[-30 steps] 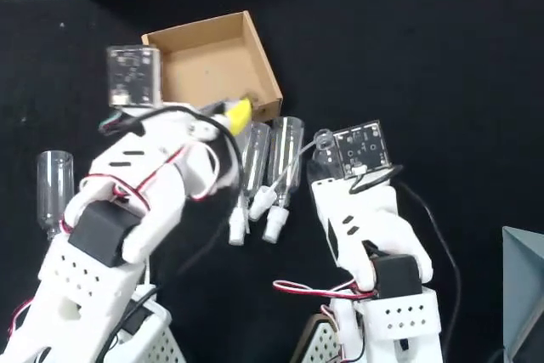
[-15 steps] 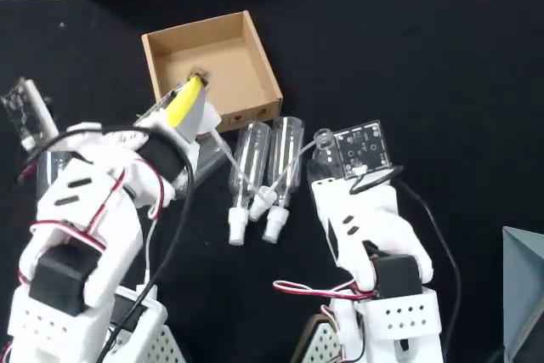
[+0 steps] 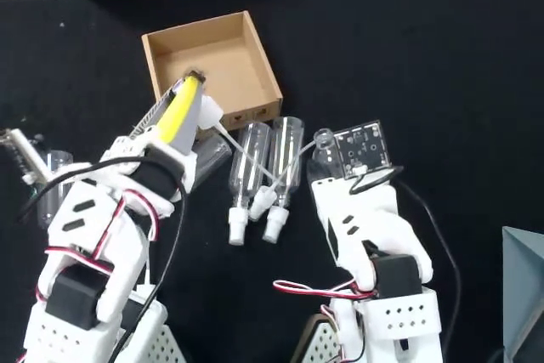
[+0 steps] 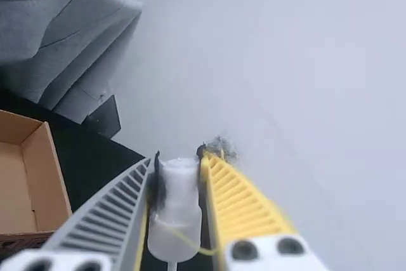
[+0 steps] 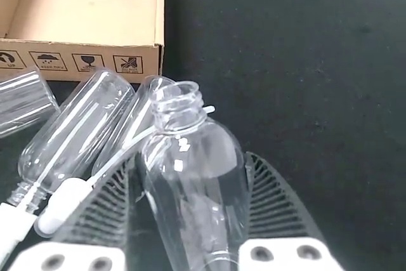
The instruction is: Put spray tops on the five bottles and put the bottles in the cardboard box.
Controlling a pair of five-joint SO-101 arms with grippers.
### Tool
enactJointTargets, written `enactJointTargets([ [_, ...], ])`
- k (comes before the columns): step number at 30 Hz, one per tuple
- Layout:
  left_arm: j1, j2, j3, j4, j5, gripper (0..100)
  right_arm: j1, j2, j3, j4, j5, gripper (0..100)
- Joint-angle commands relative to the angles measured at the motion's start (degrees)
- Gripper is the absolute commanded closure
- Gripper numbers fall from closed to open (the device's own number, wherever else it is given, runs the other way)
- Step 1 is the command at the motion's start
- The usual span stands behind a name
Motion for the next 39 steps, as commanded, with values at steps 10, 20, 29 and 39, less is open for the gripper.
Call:
enactJointTargets([
  [10,-0.48,-2.37,1.01,-1.67,4.40,97,-1.14,-6.64,-0.40,0.18,0.18,93.2],
  [20,-0.40,-2.37,1.63,-1.76,7.82,97,-1.23,-16.40,5.05,-0.09,2.64,93.2],
  [29,-0.40,-2.37,1.80,-1.58,8.88,97,-1.23,-20.09,10.42,-5.36,2.55,93.2],
  [39,-0.48,-2.46,2.86,-1.67,14.68,97,-4.84,-20.18,11.03,-5.36,2.55,93.2],
])
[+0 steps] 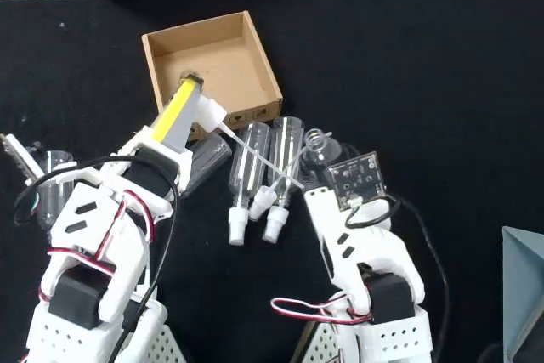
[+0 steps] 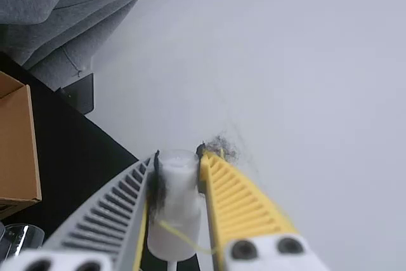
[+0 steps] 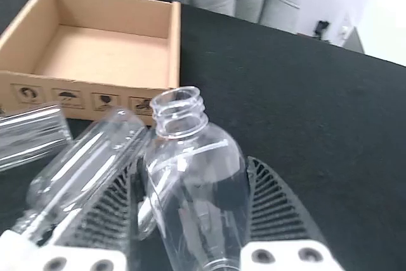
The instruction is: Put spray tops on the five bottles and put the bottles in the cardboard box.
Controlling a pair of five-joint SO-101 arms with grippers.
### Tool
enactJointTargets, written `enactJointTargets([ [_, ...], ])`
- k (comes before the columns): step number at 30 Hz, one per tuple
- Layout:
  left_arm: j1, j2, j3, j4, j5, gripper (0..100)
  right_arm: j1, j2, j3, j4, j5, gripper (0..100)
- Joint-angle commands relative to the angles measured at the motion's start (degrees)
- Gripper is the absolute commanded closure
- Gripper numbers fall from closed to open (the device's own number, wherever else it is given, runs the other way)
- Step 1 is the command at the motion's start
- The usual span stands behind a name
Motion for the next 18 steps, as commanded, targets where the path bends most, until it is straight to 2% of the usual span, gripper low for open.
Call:
enactJointTargets([
  [1,-0.40,-0.79,0.22,-1.49,2.20,97,-1.32,-1.45,0.13,-1.93,0.70,93.2],
  [8,-0.48,-0.79,0.31,-1.49,2.99,97,-1.49,-1.54,0.84,-2.02,3.52,93.2],
  [13,-4.35,-0.79,-0.13,-1.58,3.08,97,-1.67,-1.54,0.84,-2.02,3.60,93.2],
  [18,-5.23,-0.79,-0.04,-1.58,3.08,97,-5.63,-1.54,1.01,-2.02,3.60,93.2],
])
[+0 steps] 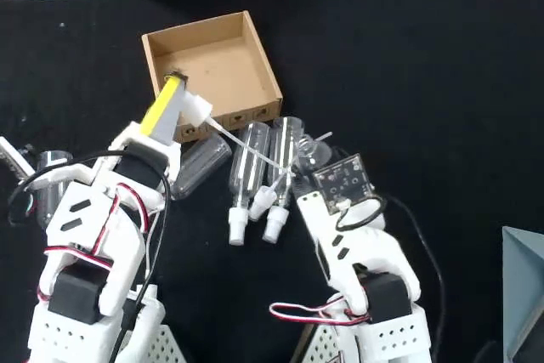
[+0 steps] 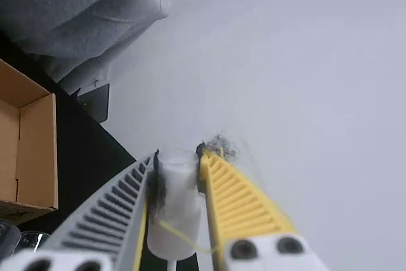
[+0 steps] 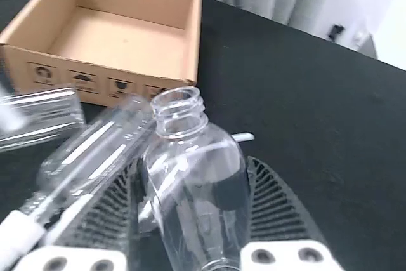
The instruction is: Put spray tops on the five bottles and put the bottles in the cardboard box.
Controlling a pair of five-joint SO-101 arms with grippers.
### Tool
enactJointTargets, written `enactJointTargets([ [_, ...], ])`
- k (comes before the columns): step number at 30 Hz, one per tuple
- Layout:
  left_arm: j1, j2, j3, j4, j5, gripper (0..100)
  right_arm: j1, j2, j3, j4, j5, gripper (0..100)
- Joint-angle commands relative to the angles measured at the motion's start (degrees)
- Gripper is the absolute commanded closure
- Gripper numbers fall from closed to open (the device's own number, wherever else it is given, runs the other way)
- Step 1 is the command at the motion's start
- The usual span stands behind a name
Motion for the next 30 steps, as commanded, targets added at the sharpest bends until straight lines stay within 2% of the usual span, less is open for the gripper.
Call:
enactJointTargets([
  [1,-0.92,-0.88,-1.10,-1.58,0.53,97,-2.64,-1.45,-0.40,-2.02,0.53,93.2],
  [10,-0.92,-0.88,-0.22,-2.02,0.18,97,-5.27,-1.45,-0.48,-2.02,0.62,93.2],
  [14,-1.10,-0.88,2.42,-6.51,0.09,97,-5.80,-1.45,-0.84,-2.37,0.62,93.2],
  [21,-5.23,-0.88,7.69,-16.79,0.09,97,-5.80,-1.45,-0.40,-4.40,0.62,93.2],
  [27,-5.93,-0.26,7.87,-17.41,-0.26,97,-5.89,-1.45,-0.48,-4.40,2.55,93.2],
  [30,-5.41,-0.26,8.31,-17.76,-3.60,97,-5.89,-1.45,-0.48,-4.40,2.55,93.2],
])
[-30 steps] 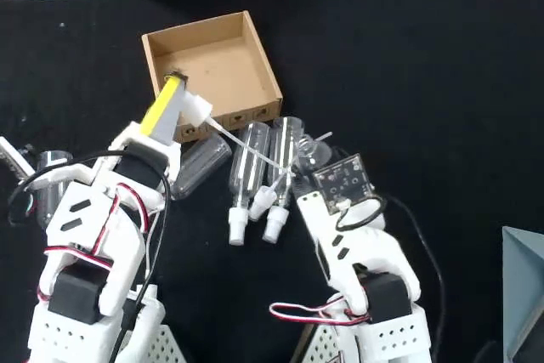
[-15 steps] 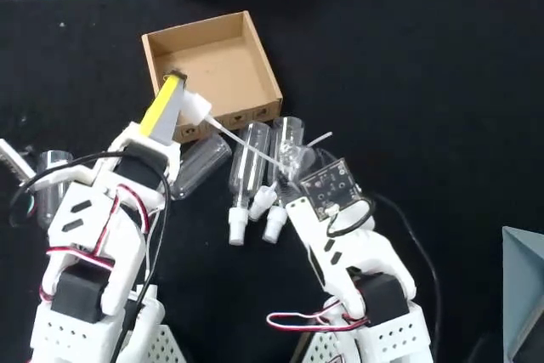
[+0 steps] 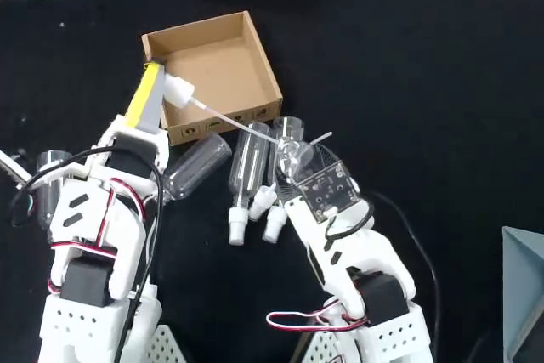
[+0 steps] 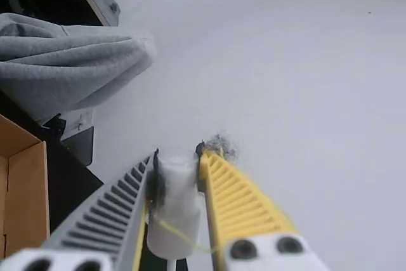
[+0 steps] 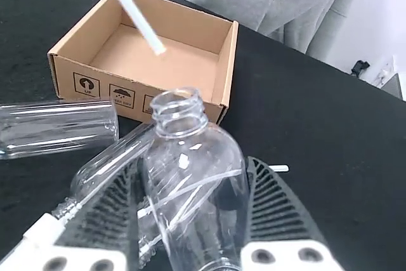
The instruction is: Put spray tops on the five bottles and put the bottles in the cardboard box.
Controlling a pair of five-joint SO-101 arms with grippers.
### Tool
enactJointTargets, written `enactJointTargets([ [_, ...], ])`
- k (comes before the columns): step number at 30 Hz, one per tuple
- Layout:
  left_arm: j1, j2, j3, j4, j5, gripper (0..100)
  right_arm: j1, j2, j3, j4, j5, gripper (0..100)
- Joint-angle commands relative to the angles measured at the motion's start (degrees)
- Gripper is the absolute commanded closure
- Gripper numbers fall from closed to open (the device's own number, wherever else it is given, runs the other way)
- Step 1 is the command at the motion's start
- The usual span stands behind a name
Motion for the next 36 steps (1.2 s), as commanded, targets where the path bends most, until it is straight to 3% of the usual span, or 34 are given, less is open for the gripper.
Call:
enactJointTargets([
  [1,-0.13,-0.26,-0.22,-1.67,-4.13,97,-0.97,-1.45,-0.57,-2.11,0.62,93.2],
  [30,-0.04,-0.18,0.48,-1.67,-4.92,97,-4.31,-1.45,-0.84,-2.11,0.53,93.2],
  [36,0.22,-0.79,1.54,-1.67,-8.44,97,-4.22,-1.45,-0.66,-2.73,0.18,93.2],
])
